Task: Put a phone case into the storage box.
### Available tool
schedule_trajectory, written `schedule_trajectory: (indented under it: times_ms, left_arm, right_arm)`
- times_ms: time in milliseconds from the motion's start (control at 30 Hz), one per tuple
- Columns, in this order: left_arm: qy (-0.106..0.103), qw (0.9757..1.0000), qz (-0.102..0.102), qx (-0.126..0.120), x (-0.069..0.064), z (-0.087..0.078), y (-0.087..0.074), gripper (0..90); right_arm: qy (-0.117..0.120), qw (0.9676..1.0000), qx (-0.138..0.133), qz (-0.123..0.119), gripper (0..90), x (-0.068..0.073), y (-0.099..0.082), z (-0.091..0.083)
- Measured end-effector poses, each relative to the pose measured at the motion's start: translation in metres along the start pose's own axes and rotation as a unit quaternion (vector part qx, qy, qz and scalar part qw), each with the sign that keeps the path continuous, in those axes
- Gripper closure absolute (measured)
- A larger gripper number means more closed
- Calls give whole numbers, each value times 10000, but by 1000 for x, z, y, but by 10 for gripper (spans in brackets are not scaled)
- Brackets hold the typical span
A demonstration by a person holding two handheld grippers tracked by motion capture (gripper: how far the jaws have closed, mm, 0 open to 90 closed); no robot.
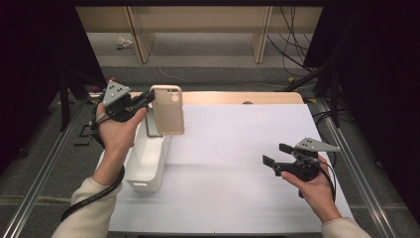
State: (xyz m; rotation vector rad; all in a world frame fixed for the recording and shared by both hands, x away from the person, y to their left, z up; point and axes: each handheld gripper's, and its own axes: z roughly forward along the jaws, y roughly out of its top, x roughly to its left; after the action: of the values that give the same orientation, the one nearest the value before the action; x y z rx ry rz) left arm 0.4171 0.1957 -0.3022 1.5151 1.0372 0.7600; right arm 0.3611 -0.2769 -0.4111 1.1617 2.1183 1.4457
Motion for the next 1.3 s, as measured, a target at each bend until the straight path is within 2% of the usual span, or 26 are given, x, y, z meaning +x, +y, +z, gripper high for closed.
schedule_trajectory:
  times_ms: [533,967,1300]
  left_arm:
    - [226,9997,-61,10,28,-2,-3,849]
    - [360,9992,-115,101,43,5,-11,849]
    - [341,9992,-107,178,53,12,-17,849]
  right_arm:
    - [9,10000,10,0,167,0,0,0]
    - [5,10000,22,3,166,0,-1,1]
    - [-11,10000,6,40,167,0,-1,1]
